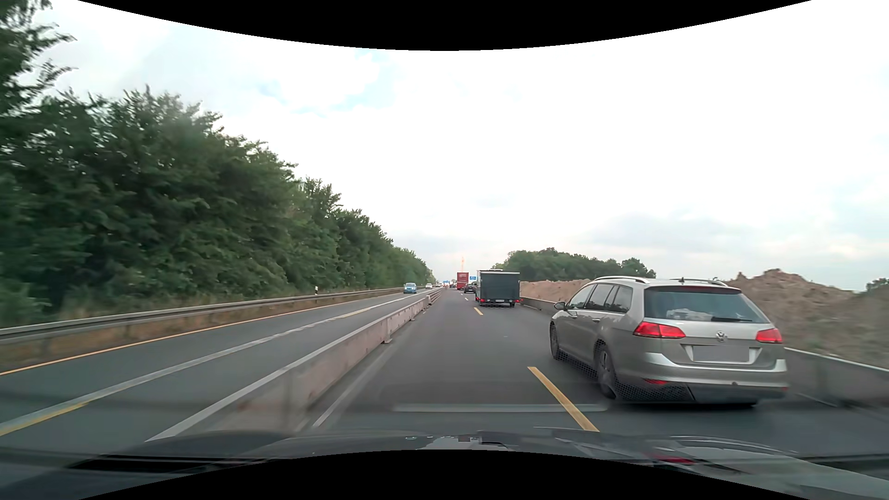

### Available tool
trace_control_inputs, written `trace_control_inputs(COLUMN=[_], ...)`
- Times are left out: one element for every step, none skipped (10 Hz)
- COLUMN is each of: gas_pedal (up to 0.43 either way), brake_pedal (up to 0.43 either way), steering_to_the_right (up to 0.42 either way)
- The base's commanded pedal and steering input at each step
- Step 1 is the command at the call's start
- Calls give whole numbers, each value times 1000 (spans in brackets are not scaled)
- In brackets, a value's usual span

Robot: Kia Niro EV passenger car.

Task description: Follow the waypoints while adhering to traffic rules and regulations

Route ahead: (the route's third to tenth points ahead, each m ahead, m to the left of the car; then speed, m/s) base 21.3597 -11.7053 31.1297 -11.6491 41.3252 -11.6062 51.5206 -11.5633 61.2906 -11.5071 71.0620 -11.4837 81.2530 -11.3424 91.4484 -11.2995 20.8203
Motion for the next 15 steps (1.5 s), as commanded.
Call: trace_control_inputs(gas_pedal=[110, 110, 110, 110, 110, 110, 110, 110, 110, 110, 110, 110, 110, 110, 110], brake_pedal=[0, 0, 0, 0, 0, 0, 0, 0, 0, 0, 0, 0, 0, 0, 0], steering_to_the_right=[1, 1, 0, 0, 0, 0, 0, 0, 0, 0, 0, 0, 0, 0, 0])
